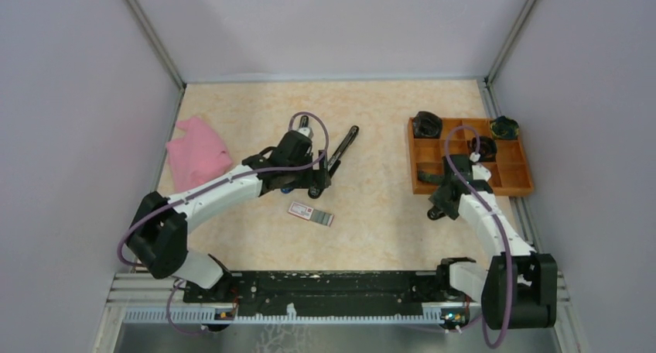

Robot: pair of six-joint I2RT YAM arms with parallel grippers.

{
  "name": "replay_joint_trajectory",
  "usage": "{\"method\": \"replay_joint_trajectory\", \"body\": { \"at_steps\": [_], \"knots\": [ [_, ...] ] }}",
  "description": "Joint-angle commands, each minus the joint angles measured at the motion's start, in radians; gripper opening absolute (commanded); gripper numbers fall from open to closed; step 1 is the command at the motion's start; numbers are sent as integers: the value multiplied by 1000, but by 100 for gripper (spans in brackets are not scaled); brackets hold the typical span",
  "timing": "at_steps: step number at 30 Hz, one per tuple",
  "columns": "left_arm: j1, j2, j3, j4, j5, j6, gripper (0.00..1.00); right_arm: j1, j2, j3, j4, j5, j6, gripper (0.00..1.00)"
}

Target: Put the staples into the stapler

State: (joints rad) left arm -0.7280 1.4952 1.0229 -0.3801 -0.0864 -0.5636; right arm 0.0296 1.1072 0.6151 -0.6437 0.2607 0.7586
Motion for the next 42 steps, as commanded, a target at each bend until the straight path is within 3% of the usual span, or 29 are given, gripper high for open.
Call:
{"method": "replay_joint_trajectory", "body": {
  "at_steps": [1,6,13,21,29,36,42],
  "knots": [
    [6,-44,-12,28,27,-2,96,-7,-72,20,-35,11,-14,35],
    [7,-64,-22,44,61,-7,96,-7,-131,29,-96,-82,-13,15],
    [12,-114,-47,79,131,-20,96,31,-293,34,-224,-229,35,0],
    [16,-139,-69,134,251,-49,95,139,-390,92,-211,-422,90,0],
    [16,-149,-122,232,434,-131,93,280,-390,113,23,-484,168,0],
    [16,-122,-183,365,554,-252,89,501,-343,53,339,-273,224,0],
    [15,-101,-212,433,576,-309,84,598,-281,-27,570,-150,246,0]
  ]
}}
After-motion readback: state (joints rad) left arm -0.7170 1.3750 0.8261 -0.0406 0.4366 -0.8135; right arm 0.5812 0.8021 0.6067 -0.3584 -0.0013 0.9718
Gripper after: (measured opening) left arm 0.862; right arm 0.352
